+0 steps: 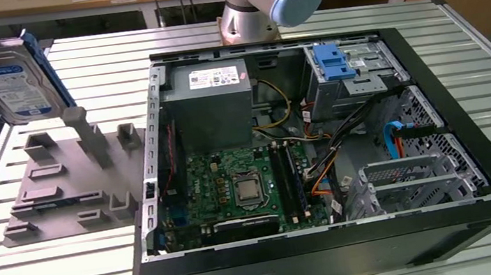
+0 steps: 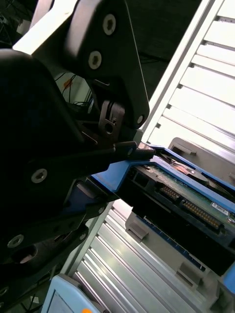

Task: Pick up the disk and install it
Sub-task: 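Pick up the disk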

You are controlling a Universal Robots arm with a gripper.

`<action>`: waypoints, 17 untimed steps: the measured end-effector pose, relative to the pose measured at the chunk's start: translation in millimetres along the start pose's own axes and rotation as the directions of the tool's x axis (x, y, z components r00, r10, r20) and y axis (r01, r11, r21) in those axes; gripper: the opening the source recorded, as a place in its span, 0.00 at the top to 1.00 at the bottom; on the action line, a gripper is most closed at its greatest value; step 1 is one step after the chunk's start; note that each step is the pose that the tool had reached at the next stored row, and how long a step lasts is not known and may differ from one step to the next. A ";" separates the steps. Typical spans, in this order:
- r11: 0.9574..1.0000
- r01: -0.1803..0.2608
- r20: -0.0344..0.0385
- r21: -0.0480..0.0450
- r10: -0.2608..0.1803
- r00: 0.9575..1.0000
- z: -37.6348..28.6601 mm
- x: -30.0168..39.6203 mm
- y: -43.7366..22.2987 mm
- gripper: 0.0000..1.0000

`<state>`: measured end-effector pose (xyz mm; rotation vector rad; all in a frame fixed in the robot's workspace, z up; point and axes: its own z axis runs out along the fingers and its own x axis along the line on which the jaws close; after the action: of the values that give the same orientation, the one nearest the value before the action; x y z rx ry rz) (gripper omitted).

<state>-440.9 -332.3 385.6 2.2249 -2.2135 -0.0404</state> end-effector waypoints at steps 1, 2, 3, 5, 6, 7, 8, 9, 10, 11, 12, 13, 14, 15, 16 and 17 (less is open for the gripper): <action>1.000 0.000 0.000 0.000 0.000 1.000 -0.3 0.0 0.0 0.64; 1.000 0.000 0.000 0.000 0.000 1.000 -0.5 0.0 0.0 0.64; 1.000 0.000 0.000 0.000 0.000 1.000 -0.9 0.0 0.0 0.64; 1.000 0.000 0.000 0.000 0.000 1.000 -1.7 0.0 0.0 0.64; 1.000 0.000 0.000 0.000 0.000 1.000 -2.0 0.0 0.0 0.64; 1.000 0.000 0.000 0.000 0.000 1.000 -2.3 0.0 0.1 0.64; 1.000 0.000 0.000 0.000 0.000 1.000 -2.7 0.0 0.1 0.64; 1.000 0.000 0.000 0.000 0.000 1.000 -3.1 -0.1 0.1 0.64; 1.000 0.000 0.000 0.000 0.000 1.000 -3.4 -0.1 0.1 0.64; 1.000 0.000 0.000 0.000 0.000 1.000 -3.6 -0.1 0.1 0.64; 1.000 0.000 0.000 0.000 0.000 1.000 -3.7 -0.1 0.1 0.64; 1.000 0.000 0.000 0.000 0.000 1.000 -3.9 -0.1 0.1 0.64; 1.000 0.000 0.000 0.000 0.000 1.000 -4.1 -0.1 0.1 0.64; 1.000 0.000 0.000 0.000 0.000 1.000 -4.3 -0.1 0.1 0.64; 1.000 0.000 0.000 0.000 0.000 1.000 -4.6 -0.1 0.1 0.64; 1.000 0.000 0.000 0.000 0.000 1.000 -4.9 -0.1 0.1 0.64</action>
<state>-441.0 -332.3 390.5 2.2248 -2.2135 -0.0405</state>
